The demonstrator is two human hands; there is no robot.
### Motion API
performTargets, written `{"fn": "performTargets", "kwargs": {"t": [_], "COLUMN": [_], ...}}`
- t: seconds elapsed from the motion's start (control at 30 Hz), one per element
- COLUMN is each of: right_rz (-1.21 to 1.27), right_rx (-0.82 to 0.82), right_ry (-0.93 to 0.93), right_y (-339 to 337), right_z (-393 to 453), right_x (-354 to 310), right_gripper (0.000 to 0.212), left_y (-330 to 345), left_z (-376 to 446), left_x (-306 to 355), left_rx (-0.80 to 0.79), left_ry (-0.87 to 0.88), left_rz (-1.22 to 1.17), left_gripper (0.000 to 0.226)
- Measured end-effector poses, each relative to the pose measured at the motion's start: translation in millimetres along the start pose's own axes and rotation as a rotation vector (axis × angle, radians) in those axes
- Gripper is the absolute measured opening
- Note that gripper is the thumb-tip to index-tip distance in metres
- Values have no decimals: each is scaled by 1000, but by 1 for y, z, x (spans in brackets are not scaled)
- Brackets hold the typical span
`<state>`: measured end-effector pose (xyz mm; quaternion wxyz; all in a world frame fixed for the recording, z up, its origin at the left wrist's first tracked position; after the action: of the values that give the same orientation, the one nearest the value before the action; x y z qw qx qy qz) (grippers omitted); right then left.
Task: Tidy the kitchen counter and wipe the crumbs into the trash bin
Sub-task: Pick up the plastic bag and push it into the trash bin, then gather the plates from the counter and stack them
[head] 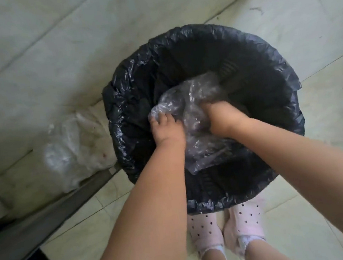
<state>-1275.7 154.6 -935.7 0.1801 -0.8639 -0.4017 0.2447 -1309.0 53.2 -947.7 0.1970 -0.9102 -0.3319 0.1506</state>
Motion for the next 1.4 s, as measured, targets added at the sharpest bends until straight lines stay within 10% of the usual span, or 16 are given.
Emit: {"fn": "performTargets", "kwargs": {"t": [0.33, 0.83, 1.1, 1.4], "right_rz": [76, 171, 254, 378], "right_rx": [85, 1023, 1376, 1511], "right_ry": [-41, 243, 683, 1268], "right_y": [-97, -390, -297, -51], "right_z": [-144, -605, -928, -1239], "right_x": [-26, 75, 175, 237], "right_gripper": [44, 53, 56, 53], "left_y": [-156, -485, -436, -213], "left_z": [-154, -553, -795, -1068], "left_x": [-26, 134, 348, 563], "left_rx": [285, 1017, 1166, 1183], "left_ry": [57, 415, 806, 1388], "left_rz": [-32, 289, 422, 600], "left_gripper": [37, 40, 33, 32]}}
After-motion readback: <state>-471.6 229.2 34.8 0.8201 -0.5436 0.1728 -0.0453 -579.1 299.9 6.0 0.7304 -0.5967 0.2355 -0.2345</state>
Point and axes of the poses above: each hand's wrist, its own z-axis towards the middle knuckle, its own y-axis out of the palm, x = y × z, the point moved 9 cm from there along z, towards the middle knuckle, and after that the axes turned 2 degrees about -x, right-handed, at the moved point
